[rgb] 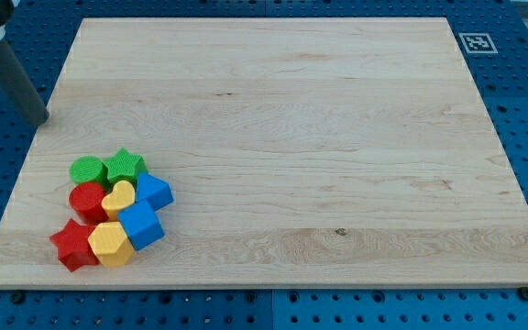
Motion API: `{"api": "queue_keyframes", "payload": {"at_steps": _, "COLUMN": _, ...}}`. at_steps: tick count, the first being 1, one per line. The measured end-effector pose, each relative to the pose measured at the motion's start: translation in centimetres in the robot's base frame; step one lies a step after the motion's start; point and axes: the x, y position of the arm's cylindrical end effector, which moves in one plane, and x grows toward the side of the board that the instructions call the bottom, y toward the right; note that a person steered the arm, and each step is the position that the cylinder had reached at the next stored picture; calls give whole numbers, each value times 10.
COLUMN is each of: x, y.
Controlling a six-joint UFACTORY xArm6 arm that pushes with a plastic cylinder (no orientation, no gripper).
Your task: Slide red star hexagon along with blue cube diagonally below the group of blocks
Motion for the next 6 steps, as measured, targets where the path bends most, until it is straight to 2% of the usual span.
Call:
{"api": "queue_keyframes", "payload": {"at_steps": 2, "x": 163, "y": 17}}
{"api": "queue_keyframes", "payload": {"at_steps": 3, "x": 207, "y": 47}}
{"api": "queue_keyframes", "payload": {"at_steps": 4, "x": 207, "y": 87}}
{"api": "queue_keyframes", "payload": {"at_steps": 5, "x": 206, "y": 163}}
{"api": "queue_keyframes", "payload": {"at_steps": 6, "x": 200, "y": 213}}
